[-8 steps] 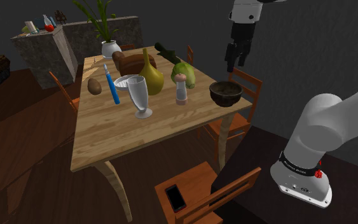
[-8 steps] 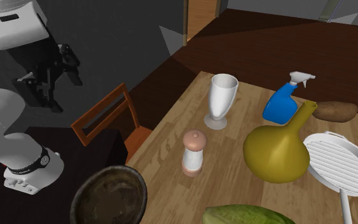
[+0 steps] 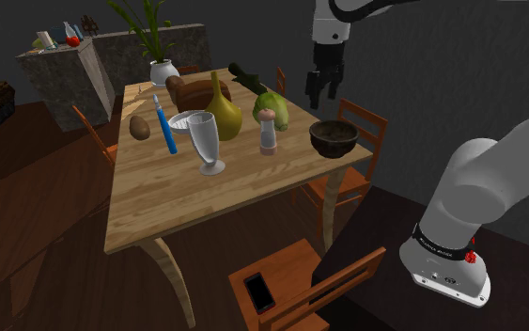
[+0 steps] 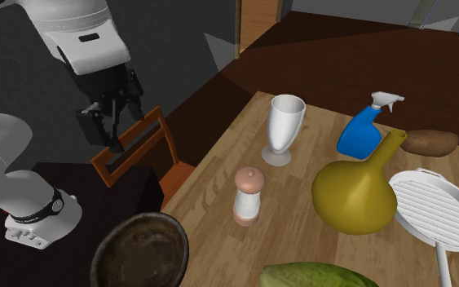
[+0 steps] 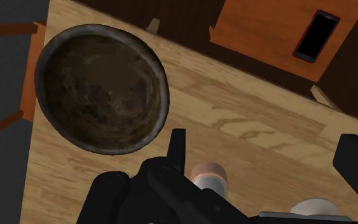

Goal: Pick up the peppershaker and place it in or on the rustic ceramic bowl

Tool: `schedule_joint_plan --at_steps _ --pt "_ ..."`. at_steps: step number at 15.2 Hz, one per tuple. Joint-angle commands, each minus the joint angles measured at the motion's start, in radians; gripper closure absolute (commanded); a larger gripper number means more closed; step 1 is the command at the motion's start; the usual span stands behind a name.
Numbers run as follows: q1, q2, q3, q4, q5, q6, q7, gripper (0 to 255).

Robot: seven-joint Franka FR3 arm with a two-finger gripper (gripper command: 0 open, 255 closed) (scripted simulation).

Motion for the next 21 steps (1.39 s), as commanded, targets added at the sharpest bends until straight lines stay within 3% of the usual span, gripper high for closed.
schedule_joint_plan --at_steps 1,9,17,21 --pt "-0.002 0.08 0.012 0.038 -0.015 0.043 0.014 0" --pt "-0.013 0.388 0.047 0.256 -0.097 0.132 0.073 0" --pt "-0.005 0.698 0.058 0.555 -0.193 0.134 0.128 0" --pt "-0.009 0.703 0.054 0.509 -0.195 0.186 0.131 0"
